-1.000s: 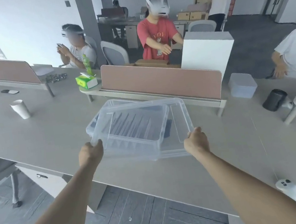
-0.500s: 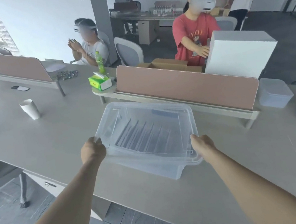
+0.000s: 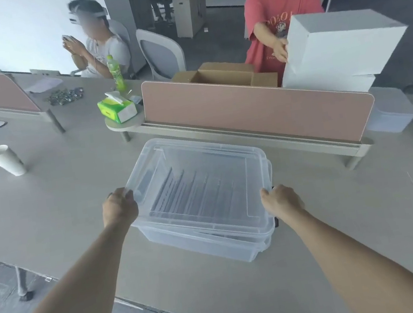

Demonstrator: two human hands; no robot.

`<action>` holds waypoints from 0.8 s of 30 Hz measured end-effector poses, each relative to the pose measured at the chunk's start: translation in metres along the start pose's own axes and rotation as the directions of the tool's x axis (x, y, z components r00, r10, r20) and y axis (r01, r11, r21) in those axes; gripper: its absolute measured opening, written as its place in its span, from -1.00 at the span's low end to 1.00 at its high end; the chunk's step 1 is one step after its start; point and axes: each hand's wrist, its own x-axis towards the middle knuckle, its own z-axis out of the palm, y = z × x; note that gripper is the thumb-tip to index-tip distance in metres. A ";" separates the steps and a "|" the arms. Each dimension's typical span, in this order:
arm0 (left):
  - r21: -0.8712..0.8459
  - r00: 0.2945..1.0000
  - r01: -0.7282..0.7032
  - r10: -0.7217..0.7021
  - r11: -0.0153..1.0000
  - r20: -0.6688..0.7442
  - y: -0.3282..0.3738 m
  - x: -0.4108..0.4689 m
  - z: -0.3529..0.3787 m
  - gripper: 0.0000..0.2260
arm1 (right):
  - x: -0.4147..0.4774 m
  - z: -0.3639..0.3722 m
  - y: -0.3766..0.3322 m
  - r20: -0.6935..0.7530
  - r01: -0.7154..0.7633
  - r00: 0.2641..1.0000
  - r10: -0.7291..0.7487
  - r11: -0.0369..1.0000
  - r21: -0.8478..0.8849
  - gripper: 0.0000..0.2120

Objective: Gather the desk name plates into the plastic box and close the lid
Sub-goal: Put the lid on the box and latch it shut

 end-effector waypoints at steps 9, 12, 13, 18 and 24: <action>0.032 0.972 -0.093 0.084 0.995 0.218 -0.007 0.032 0.017 -0.69 | -0.030 0.022 -0.008 -0.156 -0.163 0.978 0.138 0.973 -0.165 -0.53; 0.027 0.964 -0.087 0.077 0.996 0.253 -0.010 0.034 0.017 -0.68 | -0.044 0.029 -0.014 -0.190 -0.220 0.963 0.190 0.964 -0.150 -0.53; 0.022 0.963 -0.076 0.068 0.997 0.263 -0.011 0.035 0.017 -0.68 | -0.048 0.031 -0.017 -0.194 -0.234 0.960 0.204 0.962 -0.144 -0.53; 0.047 0.953 -0.079 0.062 0.996 0.298 -0.017 0.032 0.016 -0.68 | -0.060 0.034 -0.026 -0.164 -0.270 0.955 0.246 0.952 -0.143 -0.58; 0.085 0.943 -0.105 0.072 0.991 0.324 -0.024 0.023 0.016 -0.70 | -0.059 0.032 -0.024 -0.110 -0.269 0.961 0.254 0.951 -0.153 -0.65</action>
